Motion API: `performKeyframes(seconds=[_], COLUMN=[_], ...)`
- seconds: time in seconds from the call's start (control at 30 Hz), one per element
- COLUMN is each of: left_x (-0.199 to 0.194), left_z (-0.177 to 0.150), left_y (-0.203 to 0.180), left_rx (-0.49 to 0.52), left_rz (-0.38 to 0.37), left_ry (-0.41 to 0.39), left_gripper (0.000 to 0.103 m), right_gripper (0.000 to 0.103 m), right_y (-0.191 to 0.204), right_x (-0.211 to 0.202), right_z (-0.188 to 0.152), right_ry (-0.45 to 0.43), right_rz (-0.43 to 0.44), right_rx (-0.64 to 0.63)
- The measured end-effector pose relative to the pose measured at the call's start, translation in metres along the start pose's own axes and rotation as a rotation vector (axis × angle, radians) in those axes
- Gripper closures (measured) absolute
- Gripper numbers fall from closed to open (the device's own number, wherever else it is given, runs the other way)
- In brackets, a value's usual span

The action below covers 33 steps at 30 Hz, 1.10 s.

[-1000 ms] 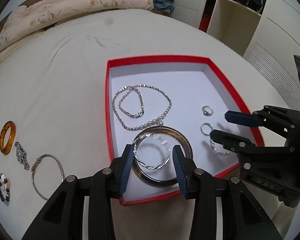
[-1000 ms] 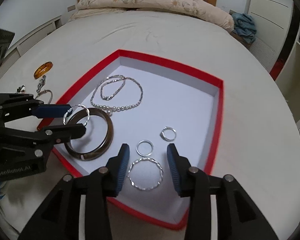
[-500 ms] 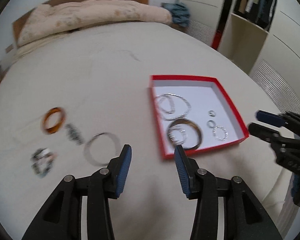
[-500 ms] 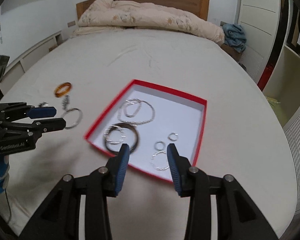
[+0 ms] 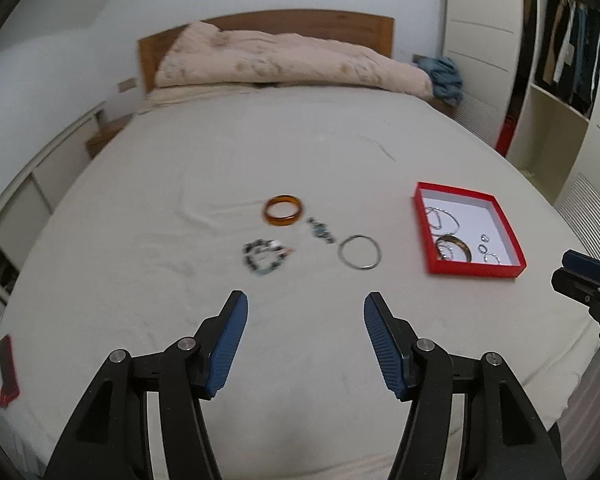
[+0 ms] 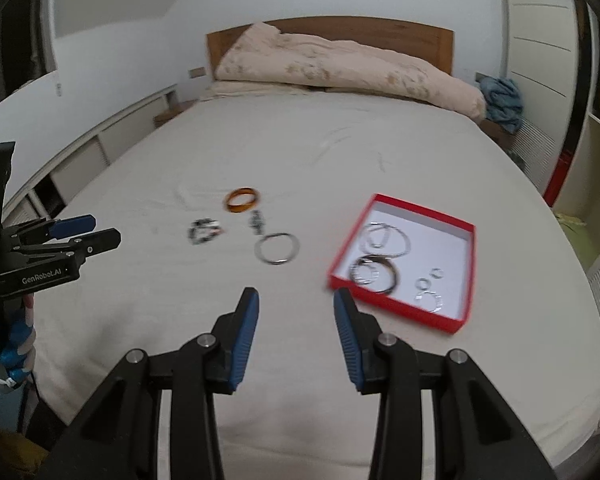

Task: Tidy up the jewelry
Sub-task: 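Withdraw both tools and move toward the beaded bracelet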

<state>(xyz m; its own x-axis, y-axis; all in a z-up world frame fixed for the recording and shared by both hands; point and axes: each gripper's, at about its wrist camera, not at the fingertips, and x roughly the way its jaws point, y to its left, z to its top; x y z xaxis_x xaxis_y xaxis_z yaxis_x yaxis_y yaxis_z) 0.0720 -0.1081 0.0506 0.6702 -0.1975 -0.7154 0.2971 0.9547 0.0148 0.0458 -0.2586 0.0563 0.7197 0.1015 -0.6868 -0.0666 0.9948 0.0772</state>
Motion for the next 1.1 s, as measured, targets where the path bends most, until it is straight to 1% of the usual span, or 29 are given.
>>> performKeyframes(seconds=[0.07, 0.23, 0.33, 0.4, 0.57, 0.77, 0.9, 1.1], left_x=[-0.014, -0.039, -0.04, -0.032, 0.012, 0.081, 0.126, 0.18], left_z=[-0.011, -0.039, -0.049, -0.053, -0.053, -0.036, -0.02, 0.0], left_y=[0.014, 0.055, 0.075, 0.086, 0.102, 0.11, 0.112, 0.112], left_rx=[-0.021, -0.09, -0.115, -0.13, -0.157, -0.181, -0.189, -0.178], left_rz=[0.016, 0.045, 0.062, 0.072, 0.08, 0.071, 0.065, 0.046], left_ry=[-0.01, -0.018, -0.006, 0.01, 0.072, 0.134, 0.158, 0.175], left_gripper=[0.043, 0.042, 0.042, 0.042, 0.042, 0.042, 0.042, 0.044], right_gripper=[0.066, 0.066, 0.066, 0.066, 0.066, 0.066, 0.066, 0.066], right_y=[0.02, 0.055, 0.069, 0.075, 0.076, 0.063, 0.051, 0.039], right_x=[-0.009, -0.025, -0.024, -0.013, 0.027, 0.091, 0.135, 0.195], right_z=[-0.002, -0.009, -0.01, -0.01, -0.008, 0.0, 0.011, 0.03], right_ry=[-0.008, -0.015, -0.007, 0.007, 0.055, 0.111, 0.137, 0.153], right_rz=[0.023, 0.056, 0.076, 0.092, 0.104, 0.096, 0.107, 0.129], right_rx=[-0.012, -0.041, -0.056, -0.062, -0.064, -0.038, -0.018, -0.003])
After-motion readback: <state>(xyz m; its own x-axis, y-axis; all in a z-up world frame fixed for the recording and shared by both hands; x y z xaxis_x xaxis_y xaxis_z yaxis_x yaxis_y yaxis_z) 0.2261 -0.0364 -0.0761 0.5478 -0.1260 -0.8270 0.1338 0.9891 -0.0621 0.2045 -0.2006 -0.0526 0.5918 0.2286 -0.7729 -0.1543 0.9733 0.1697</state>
